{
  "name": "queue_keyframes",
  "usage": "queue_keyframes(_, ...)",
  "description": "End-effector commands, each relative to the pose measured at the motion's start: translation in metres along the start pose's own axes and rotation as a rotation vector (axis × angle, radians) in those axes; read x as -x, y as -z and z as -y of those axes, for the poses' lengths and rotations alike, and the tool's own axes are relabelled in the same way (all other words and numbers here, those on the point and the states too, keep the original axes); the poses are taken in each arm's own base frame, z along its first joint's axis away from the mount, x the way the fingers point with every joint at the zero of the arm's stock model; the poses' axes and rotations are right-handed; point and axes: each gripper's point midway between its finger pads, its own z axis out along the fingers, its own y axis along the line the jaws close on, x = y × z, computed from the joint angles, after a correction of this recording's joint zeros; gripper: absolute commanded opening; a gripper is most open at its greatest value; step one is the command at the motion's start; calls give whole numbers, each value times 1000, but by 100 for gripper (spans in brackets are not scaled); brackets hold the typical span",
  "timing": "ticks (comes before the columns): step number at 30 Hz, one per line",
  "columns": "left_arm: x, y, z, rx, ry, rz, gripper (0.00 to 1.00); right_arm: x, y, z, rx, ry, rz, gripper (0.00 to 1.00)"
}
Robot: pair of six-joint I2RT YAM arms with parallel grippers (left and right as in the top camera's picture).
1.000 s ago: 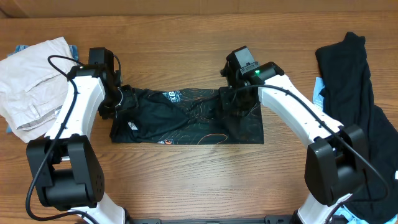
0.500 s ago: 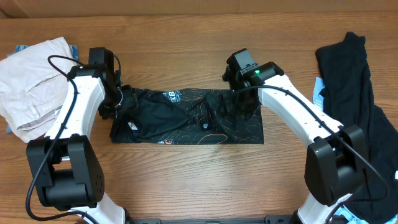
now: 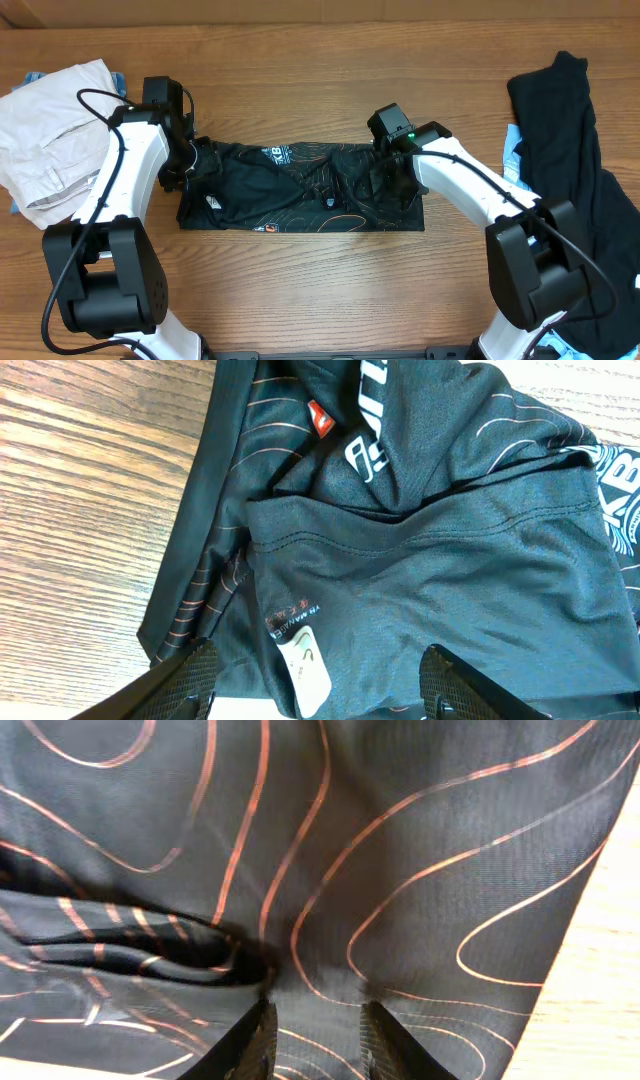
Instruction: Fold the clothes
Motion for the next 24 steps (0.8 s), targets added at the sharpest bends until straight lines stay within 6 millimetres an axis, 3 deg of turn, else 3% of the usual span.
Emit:
queue_keyframes(1,5,3,2,6,-28,14,68,-3,-3,2,-16,-19,-2,31)
queue_keyframes(17,5,3,2,6,-28,14,68,-10,-10,-5,30,-16,-24,31)
queue_keyframes(22,5,3,2,6,-28,14,68,-17,-9,-34,184,65,-52,31)
queue_keyframes(24,5,3,2,6,-28,13,68,-24,-4,-59,306,186,-64,31)
